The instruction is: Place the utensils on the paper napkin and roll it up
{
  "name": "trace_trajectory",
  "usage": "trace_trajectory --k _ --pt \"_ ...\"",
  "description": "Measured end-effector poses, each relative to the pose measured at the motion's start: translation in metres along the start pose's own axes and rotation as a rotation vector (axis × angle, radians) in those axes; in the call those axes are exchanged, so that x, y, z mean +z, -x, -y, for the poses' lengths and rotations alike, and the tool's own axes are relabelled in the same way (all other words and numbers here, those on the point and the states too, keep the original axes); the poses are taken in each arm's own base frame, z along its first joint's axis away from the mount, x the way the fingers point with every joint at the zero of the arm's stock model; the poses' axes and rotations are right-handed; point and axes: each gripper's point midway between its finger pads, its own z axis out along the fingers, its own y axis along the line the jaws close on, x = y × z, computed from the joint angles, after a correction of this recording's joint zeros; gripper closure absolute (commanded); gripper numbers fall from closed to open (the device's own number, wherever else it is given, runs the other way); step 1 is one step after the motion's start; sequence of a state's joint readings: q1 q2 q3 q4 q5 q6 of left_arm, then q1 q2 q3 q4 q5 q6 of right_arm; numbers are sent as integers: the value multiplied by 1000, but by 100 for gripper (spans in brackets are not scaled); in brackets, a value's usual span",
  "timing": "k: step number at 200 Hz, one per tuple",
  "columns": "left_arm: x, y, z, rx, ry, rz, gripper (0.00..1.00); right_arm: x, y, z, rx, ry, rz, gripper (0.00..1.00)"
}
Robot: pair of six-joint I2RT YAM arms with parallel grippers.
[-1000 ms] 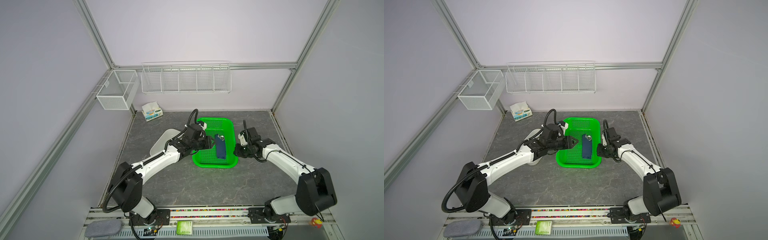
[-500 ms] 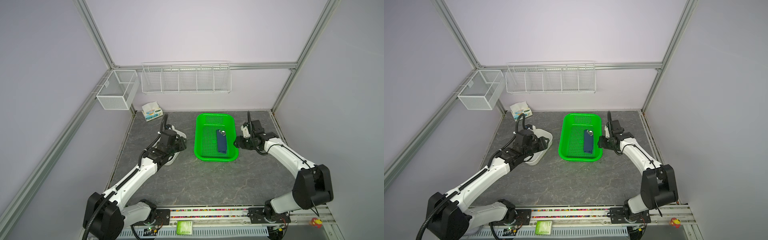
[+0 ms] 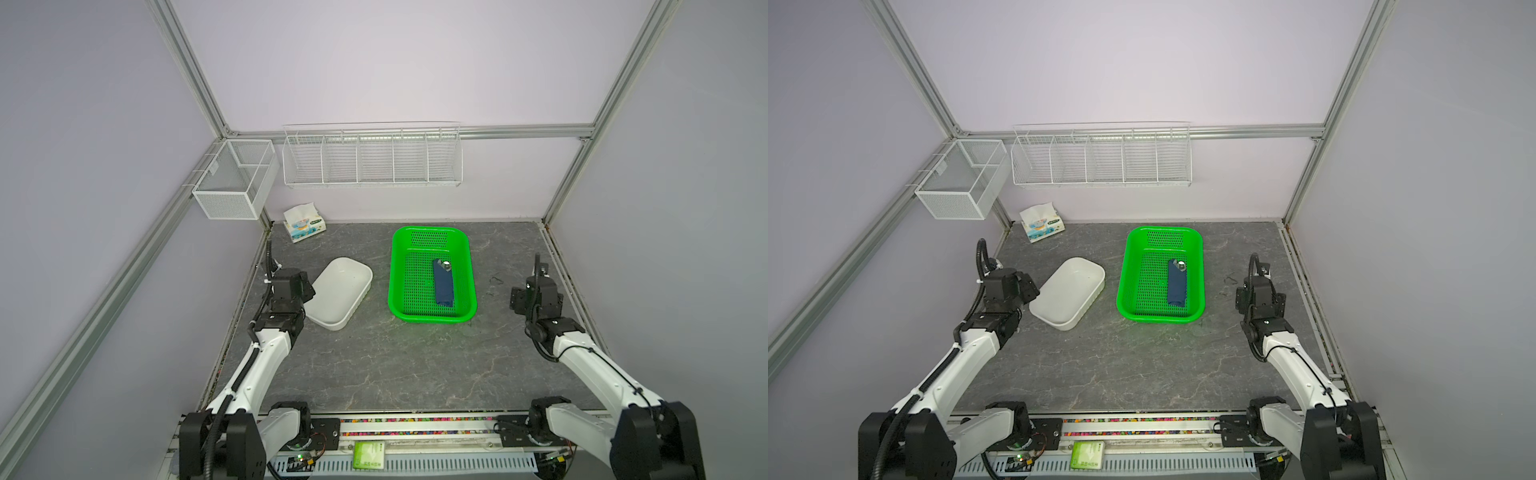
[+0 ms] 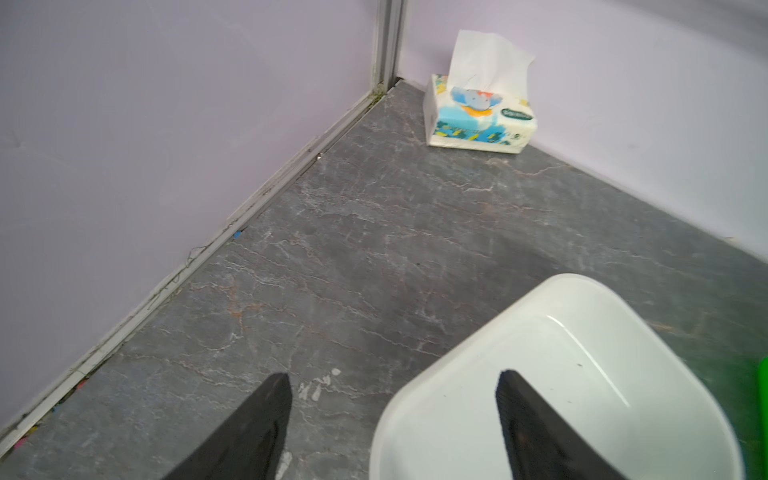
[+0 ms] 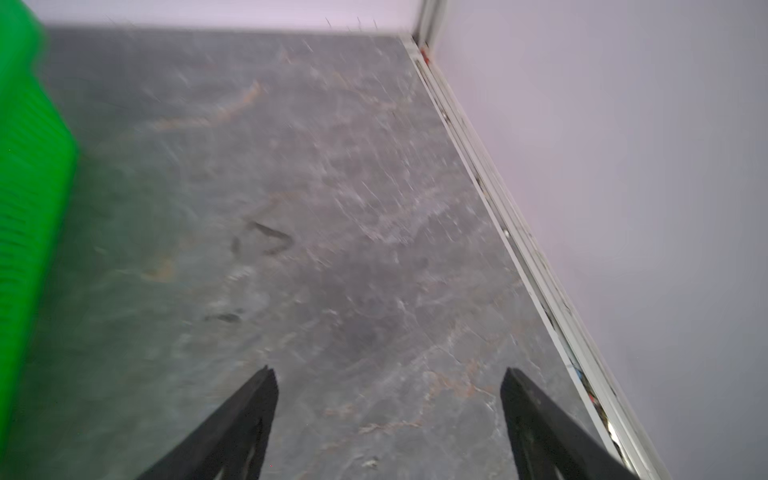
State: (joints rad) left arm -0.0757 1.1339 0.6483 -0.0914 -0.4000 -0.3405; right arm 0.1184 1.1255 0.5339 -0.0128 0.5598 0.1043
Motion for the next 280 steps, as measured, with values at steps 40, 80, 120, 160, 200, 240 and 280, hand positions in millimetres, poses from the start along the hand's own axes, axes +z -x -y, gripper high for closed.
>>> trace_trajectory --k 40,80,120,160,200,240,280 --pt "21 -16 -5 118 26 67 20 27 -23 -9 -2 23 59 14" --pt "35 -10 16 153 -69 152 21 31 -3 -37 3 165 216 14" --pt "41 -29 20 173 -125 188 20 45 -10 -57 -6 240 296 13" --pt "48 -40 24 176 -169 233 20 47 -9 -48 14 188 304 11" --pt "53 -49 14 162 -120 237 19 53 21 -43 59 162 333 11" --pt "54 -29 18 143 -107 285 19 56 15 -42 56 156 306 11" --pt "56 -32 32 190 -178 260 0 56 14 -42 55 156 304 11"
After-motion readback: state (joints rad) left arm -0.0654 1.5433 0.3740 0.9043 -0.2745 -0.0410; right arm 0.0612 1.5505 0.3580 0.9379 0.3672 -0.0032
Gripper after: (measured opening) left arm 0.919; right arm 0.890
